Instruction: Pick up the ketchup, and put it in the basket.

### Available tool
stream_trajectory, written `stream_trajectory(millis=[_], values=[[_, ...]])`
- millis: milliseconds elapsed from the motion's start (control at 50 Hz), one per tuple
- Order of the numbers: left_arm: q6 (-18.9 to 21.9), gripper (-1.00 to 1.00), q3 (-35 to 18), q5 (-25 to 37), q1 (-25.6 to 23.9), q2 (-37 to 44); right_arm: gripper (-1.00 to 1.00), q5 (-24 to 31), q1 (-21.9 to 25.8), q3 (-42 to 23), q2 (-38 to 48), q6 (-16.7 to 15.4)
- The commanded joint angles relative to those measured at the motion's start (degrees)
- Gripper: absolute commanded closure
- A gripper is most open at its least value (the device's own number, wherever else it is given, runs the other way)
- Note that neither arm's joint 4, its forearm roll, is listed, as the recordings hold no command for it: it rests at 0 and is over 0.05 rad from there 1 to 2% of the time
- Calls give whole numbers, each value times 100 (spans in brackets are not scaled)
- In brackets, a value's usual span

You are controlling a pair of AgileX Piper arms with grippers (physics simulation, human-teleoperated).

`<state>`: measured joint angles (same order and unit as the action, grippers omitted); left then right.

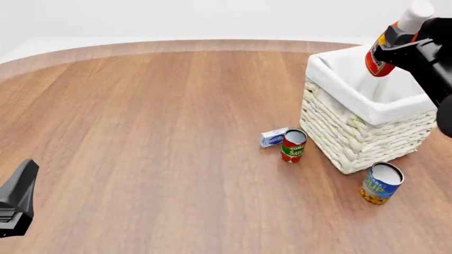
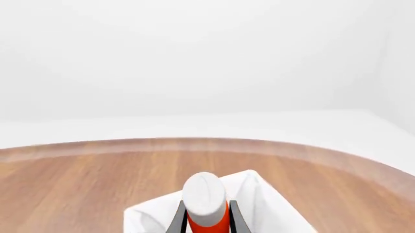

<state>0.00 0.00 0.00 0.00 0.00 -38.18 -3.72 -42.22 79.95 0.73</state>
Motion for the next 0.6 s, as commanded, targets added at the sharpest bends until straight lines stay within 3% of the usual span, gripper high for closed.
stream_trajectory(millis=[20, 600], values=[[0, -100, 0, 0, 0, 0, 100, 92, 93, -183, 219, 41], [0, -100, 0, 0, 0, 0, 100, 332, -125, -243, 405, -73]])
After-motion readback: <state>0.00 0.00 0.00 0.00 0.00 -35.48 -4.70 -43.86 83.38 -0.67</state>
